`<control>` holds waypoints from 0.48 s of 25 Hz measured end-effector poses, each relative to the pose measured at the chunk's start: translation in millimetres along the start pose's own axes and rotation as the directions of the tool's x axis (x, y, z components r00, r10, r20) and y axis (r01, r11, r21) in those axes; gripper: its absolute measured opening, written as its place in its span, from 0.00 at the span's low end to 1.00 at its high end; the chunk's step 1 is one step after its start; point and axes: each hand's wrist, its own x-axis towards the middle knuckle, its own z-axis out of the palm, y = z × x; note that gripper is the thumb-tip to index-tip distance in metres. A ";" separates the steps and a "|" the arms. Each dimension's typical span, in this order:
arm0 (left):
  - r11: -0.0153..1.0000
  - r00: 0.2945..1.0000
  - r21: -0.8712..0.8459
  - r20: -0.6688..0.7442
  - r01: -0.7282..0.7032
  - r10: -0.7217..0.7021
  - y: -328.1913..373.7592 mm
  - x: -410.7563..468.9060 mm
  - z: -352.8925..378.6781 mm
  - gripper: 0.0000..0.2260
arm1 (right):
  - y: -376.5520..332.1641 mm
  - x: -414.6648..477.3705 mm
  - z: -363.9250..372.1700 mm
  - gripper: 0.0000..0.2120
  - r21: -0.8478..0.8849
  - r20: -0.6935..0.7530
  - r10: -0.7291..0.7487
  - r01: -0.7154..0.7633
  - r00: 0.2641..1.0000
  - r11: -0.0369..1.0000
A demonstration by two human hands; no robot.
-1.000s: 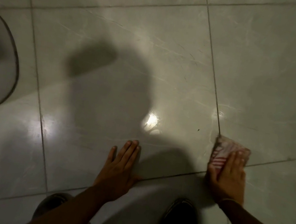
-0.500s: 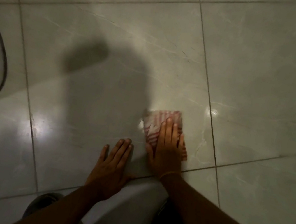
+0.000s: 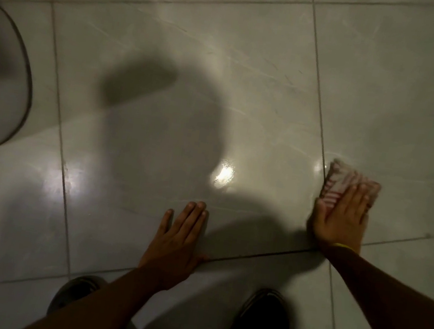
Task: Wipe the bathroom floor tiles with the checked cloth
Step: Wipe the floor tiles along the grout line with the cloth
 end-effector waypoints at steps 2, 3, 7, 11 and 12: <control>1.000 1.000 -0.005 -0.006 -0.001 0.001 0.1 0.2 2.1 0.42 | -54.3 4.3 3.7 0.45 0.013 -0.078 0.007 -0.006 0.997 1.000; 1.000 1.000 -0.006 -0.010 -0.002 0.001 -0.5 0.0 3.1 0.42 | -81.6 -1.1 8.0 0.43 0.000 -0.092 -0.047 0.048 0.995 0.999; 1.000 1.000 -0.009 -0.009 -0.009 0.009 -2.3 1.1 3.1 0.42 | -126.4 -61.5 46.6 0.42 -0.073 -0.013 -0.498 0.495 0.867 0.866; 1.000 1.000 -0.022 -0.008 -0.017 0.016 -3.7 0.6 1.4 0.43 | -50.0 -115.2 62.5 0.43 -0.063 0.111 -0.640 0.648 0.760 0.759; 1.000 1.000 -0.024 -0.013 -0.019 0.018 -4.0 0.5 1.4 0.43 | -23.3 -115.4 57.8 0.44 -0.063 0.134 -0.624 0.635 0.770 0.770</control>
